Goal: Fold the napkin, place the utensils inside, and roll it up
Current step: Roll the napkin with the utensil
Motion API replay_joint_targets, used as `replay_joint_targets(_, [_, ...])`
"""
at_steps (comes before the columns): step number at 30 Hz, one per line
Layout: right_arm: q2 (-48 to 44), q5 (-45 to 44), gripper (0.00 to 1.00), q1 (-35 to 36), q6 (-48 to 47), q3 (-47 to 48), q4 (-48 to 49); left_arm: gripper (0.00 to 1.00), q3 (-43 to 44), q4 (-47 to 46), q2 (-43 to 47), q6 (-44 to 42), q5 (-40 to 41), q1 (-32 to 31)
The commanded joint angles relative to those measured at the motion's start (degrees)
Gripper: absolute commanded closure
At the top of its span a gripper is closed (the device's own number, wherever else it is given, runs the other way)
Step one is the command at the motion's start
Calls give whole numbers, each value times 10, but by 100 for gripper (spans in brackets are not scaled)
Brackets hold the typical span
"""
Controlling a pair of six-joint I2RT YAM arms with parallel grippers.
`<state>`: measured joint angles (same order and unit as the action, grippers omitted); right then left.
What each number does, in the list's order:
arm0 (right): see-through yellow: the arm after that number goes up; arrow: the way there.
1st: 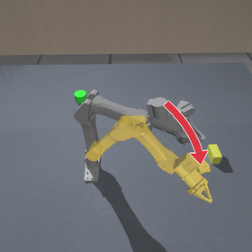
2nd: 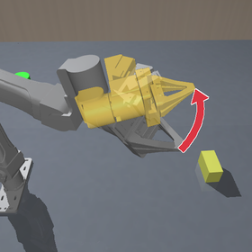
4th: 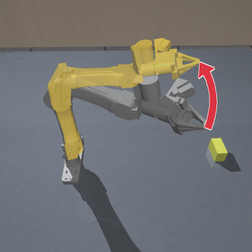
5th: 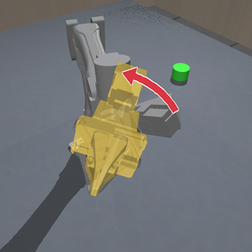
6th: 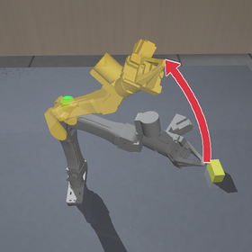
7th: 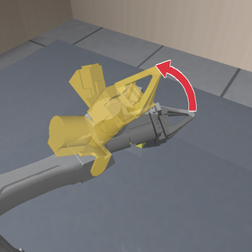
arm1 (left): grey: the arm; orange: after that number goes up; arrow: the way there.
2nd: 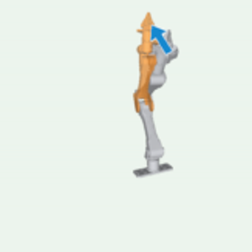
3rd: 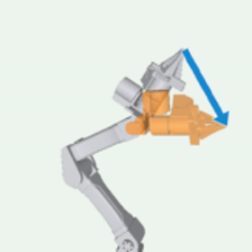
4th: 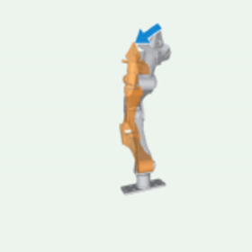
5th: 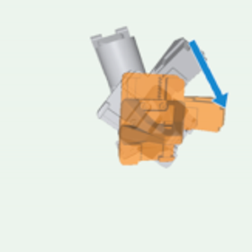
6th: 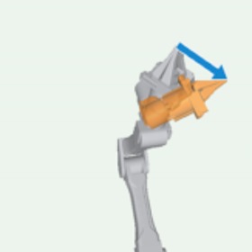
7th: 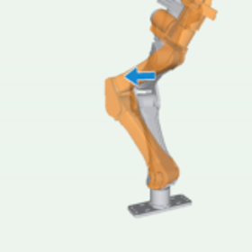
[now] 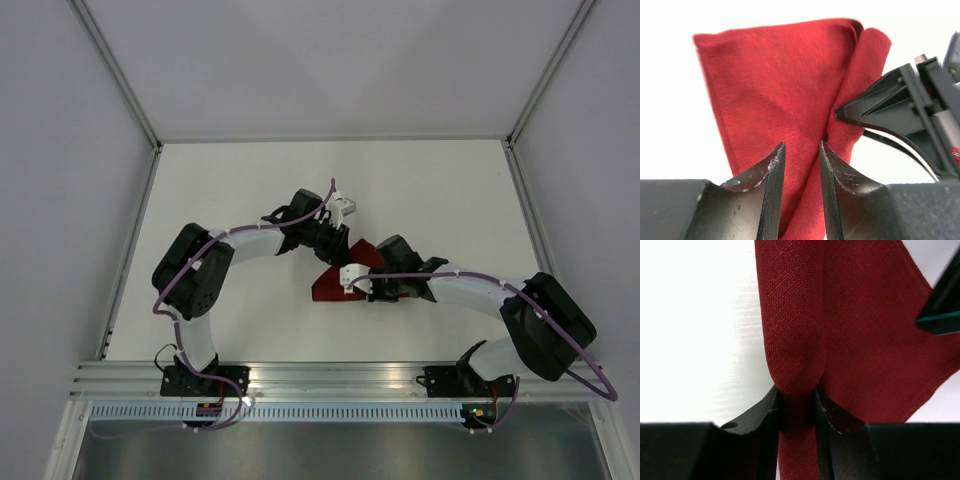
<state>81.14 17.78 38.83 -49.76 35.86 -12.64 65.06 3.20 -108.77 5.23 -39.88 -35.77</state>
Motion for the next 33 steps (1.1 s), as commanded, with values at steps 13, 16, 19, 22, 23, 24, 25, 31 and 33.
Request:
replay_joint_targets(13, [209,169,87,-106,-104,212,-311,62,-294,-331,325,62,294,-4])
replay_joint_targets(16, [266,189,87,-130,-126,268,-382,61,-335,-355,376,55,339,-18])
replay_joint_targets(19, [323,197,87,-146,-140,325,-428,60,-352,-343,405,23,362,-50])
replay_joint_targets(22, [364,201,87,-155,-138,369,-448,60,-333,-292,396,-50,394,-94])
replay_joint_targets(23, [371,201,87,-156,-134,386,-453,60,-327,-277,377,-101,421,-125])
replay_joint_targets(24, [385,200,87,-159,-131,393,-455,60,-312,-267,365,-122,438,-142])
replay_joint_targets(25, [393,199,86,-159,-124,406,-459,60,-304,-248,351,-141,459,-174])
replay_joint_targets(31, [428,197,85,-161,-112,433,-468,58,-245,-211,237,-236,499,-260])
replay_joint_targets(33, [435,192,85,-161,-109,435,-467,57,-224,-203,198,-263,499,-273])
